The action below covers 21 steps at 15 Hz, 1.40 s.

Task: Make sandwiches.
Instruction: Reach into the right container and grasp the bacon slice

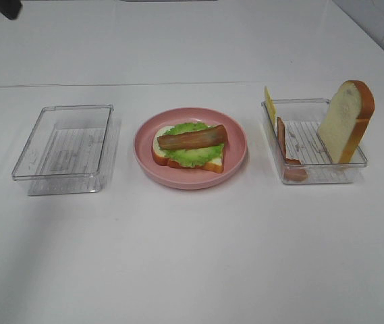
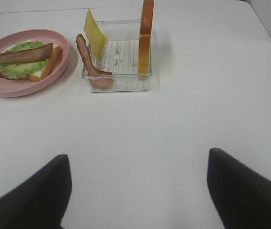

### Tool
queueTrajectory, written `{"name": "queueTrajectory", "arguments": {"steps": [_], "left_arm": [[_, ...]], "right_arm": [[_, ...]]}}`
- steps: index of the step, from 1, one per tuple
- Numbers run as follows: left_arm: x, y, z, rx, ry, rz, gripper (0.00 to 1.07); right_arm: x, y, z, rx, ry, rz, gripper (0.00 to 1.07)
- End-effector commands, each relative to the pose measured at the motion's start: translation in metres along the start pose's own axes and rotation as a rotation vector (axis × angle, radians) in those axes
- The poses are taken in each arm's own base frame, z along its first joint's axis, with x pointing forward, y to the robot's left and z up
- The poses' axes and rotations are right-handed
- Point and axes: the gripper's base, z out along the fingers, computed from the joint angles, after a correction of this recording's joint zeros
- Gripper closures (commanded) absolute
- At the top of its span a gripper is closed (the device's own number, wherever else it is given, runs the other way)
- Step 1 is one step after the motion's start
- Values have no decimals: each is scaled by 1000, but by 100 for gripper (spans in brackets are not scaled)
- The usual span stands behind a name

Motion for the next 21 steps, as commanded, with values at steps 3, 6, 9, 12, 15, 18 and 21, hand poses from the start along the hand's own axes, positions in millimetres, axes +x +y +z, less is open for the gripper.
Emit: {"name": "queueTrajectory", "arguments": {"steps": [3,6,9,12,15,18,21], "left_arm": [[54,8,-73,-111,-75,27,19],[108,13,-88,-122,-80,29,19],[158,18,-92,-120,-80,29,19],[224,25,-98,-118,-192,54,19],[255,28,-95,-111,-302,90,19],[294,31,-88,-77,-423,91,19],[315,32,-98,-69,-542,98,19]], "right_arm": [[1,0,-1,8,-27,-2,33],[1,0,-1,8,-27,-2,33],[1,0,-1,8,-27,-2,33],[1,0,-1,8,-27,-2,33],[1,0,-1,8,-27,-2,33],[1,0,-1,8,-27,-2,33],[-3,-1,1,11,-7,-1,33]]}}
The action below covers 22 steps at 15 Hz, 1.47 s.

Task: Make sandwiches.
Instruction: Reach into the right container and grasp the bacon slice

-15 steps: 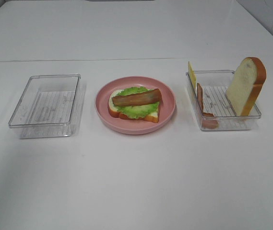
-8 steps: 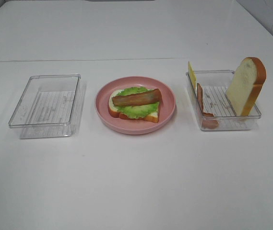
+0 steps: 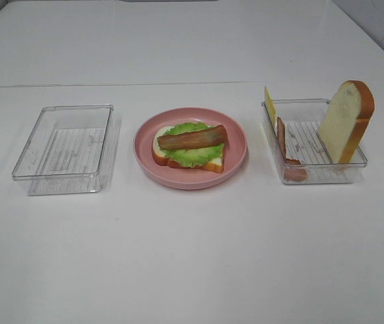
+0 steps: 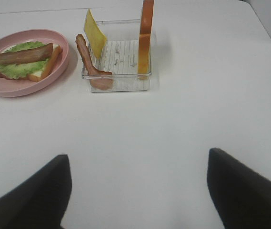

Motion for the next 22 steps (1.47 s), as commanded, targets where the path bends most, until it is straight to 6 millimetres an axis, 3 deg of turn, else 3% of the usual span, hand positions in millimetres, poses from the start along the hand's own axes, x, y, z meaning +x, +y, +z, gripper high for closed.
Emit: {"name": "queueTrajectory", "arguments": {"steps": [1,4,6,9,13,18,19,22], "left_arm": [[10,0,-15,4,-121,2,19],[22,5,-30,-43,-211,19,19],[23,8,-24,-72,-196,30,19],[37,8,3,-75,-104,20,19],[36,5,10,-38,-140,-4,19],[36,5,10,-36,-140,-4,19],[36,5,10,-36,-140,-4,19],[36,4,10,-27,-139,-8,19]], "right_arm": [[-9,-1,2,12,-6,0,33],[-38,-2,18,16,-48,12,33],[-58,-4,38,15,-54,34,33],[-81,-3,65,-23,-34,99,33],[-131,-6,121,-37,164,76,33],[-177,-6,188,-114,327,40,33],[-186,-3,217,-171,439,42,33],[-195,3,250,-224,557,31,33]]}}
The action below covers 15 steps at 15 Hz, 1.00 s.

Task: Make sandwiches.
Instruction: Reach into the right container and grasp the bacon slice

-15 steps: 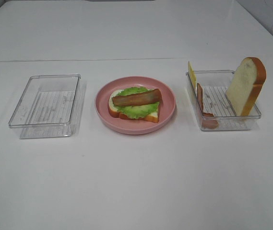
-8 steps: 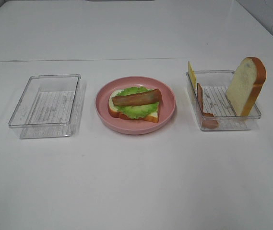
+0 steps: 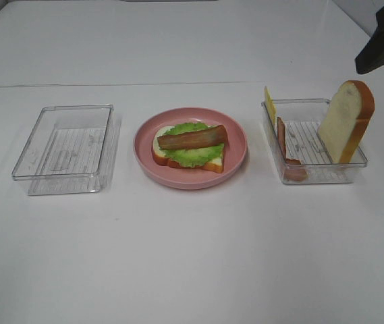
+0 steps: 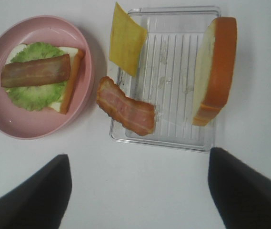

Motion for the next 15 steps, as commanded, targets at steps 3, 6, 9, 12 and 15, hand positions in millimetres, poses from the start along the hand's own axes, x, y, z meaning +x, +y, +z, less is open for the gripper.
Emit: {"name": "queueTrajectory", "arguments": {"steps": [3,6,9,12,15], "left_arm": [[1,-1,-2,13,-28,-12,19],[1,-1,-2,13,-28,-12,19],[1,-1,-2,14,-28,-12,19],[1,-1,-2,14,-28,-12,19],[1,-1,-2,14,-28,-12,19]], "right_arm": [[-29,30,48,-42,152,-144,33],[-35,55,79,-47,251,-183,33],[-43,63,108,-58,349,-148,34],[-54,58,142,-33,453,-116,40],[-56,54,167,-31,503,-110,40]]}}
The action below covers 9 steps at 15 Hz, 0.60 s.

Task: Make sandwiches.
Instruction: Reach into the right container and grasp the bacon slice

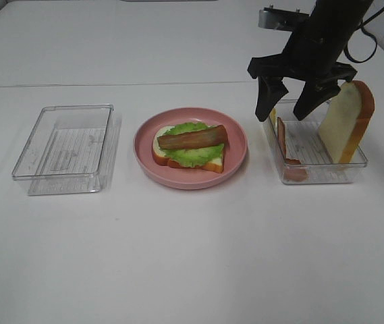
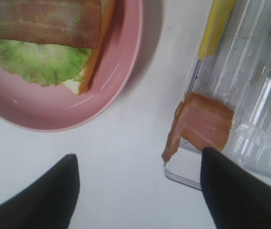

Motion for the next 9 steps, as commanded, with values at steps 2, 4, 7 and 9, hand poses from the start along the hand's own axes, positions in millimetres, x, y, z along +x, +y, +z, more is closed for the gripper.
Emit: {"name": "queueTrajectory", "arguments": {"steps": [2,4,7,9], "left_arm": [[1,0,-2,2,-29,-6,19],[1,0,-2,2,-29,-6,19],[1,0,-2,2,-29,-6,19],[1,0,-2,2,-29,-6,19]], "right_arm": [[-6,-6,19,15,39,7,42],[-8,-11,30,41,50,4,46],[-10,-16,37,81,55,46,66],[-10,-16,38,82,52,63,83]]}}
